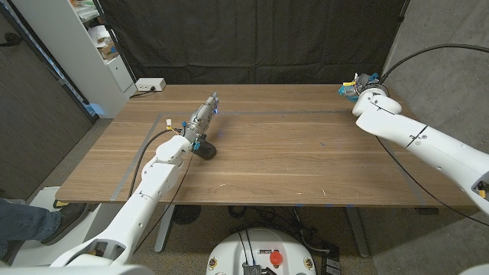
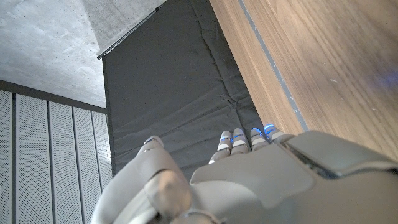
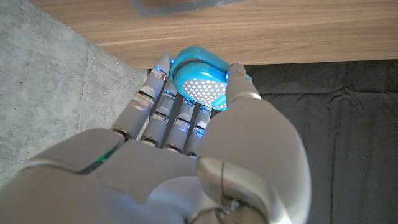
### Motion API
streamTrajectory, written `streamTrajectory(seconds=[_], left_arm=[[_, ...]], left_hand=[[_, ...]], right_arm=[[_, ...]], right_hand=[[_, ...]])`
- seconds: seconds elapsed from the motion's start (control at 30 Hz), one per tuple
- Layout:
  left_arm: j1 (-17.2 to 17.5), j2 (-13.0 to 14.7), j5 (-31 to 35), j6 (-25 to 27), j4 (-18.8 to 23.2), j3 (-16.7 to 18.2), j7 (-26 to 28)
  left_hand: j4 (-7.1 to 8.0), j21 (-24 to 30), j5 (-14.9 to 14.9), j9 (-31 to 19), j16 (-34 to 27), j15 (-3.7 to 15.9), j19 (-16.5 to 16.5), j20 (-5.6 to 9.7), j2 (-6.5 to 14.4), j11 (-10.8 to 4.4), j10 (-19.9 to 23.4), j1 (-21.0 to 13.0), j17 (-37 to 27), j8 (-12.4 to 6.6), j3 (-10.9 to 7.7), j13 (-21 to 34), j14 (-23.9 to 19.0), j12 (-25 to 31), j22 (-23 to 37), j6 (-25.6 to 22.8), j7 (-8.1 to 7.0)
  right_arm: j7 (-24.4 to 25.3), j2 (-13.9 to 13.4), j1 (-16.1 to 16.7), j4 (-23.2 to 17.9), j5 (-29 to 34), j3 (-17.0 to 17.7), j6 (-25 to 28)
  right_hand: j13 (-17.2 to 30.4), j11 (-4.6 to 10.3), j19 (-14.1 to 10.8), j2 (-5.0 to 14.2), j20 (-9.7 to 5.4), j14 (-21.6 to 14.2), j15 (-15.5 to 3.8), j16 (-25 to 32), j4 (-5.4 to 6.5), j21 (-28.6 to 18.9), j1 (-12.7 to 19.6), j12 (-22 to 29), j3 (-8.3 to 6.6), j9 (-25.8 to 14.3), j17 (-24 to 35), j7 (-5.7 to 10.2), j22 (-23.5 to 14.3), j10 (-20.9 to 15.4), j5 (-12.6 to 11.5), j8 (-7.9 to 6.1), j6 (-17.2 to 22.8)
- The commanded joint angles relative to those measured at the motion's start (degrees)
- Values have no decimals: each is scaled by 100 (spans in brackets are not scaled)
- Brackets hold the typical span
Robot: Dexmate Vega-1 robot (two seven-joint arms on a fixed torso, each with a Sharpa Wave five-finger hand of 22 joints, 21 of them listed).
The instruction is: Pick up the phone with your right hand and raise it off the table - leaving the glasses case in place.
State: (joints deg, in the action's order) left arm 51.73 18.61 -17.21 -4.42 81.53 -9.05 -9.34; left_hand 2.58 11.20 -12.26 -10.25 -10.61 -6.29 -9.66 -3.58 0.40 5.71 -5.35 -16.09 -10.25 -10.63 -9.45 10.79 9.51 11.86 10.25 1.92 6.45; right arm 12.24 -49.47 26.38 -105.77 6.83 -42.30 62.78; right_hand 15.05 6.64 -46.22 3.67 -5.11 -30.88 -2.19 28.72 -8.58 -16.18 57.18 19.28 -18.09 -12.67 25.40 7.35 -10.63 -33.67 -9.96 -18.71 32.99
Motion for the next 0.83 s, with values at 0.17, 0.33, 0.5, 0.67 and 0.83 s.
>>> streamTrajectory(seconds=[0.17,0.33,0.5,0.67,0.83], left_arm=[[8,19,-33,4,2,32,-36],[58,33,-46,-2,65,57,-24],[95,48,-56,10,109,65,-21],[163,69,-56,20,167,78,2],[222,118,-86,-25,219,132,-16]], left_hand=[[-22,11,28,-10,-19,20,-157,-24,62,-6,-19,7,-29,-33,1,33,60,20,11,-12,13],[-25,11,28,-10,-19,18,-158,-19,64,5,-18,6,-28,-32,3,33,61,21,11,-12,11],[-27,11,28,-10,-20,15,-158,-18,65,2,-18,5,-28,-32,5,33,60,21,10,-14,16],[-29,11,28,-10,-20,13,-160,-15,68,5,-15,3,-28,-32,6,33,59,22,10,-15,17],[-32,11,28,-10,-20,16,-160,-12,70,5,-18,2,-28,-33,8,33,61,22,10,-19,23]], right_arm=[[-38,-41,-263,-166,135,-154,182],[-64,-35,-334,-179,163,-198,238],[-107,-50,-376,-185,171,-232,219],[-121,-45,-415,-187,207,-277,234],[-102,-16,-416,-187,219,-273,228]], right_hand=[[5,-7,-65,485,-356,-132,-954,15,87,-41,374,5,-58,-12,41,156,-5,-50,-29,-16,419],[7,-5,-69,489,-358,-131,-961,10,89,-44,375,2,-58,-12,48,155,-5,-51,-31,-13,424],[9,-5,-72,489,-357,-155,-974,20,86,-48,382,4,-54,-12,63,154,-6,-65,-31,-8,426],[14,-16,-77,495,-357,-209,-1011,50,82,-53,393,9,-49,-11,93,147,-8,-91,-33,-3,434],[17,-15,-93,496,-357,-208,-1004,41,81,-62,397,7,-51,-11,97,136,-9,-93,-34,-1,441]])
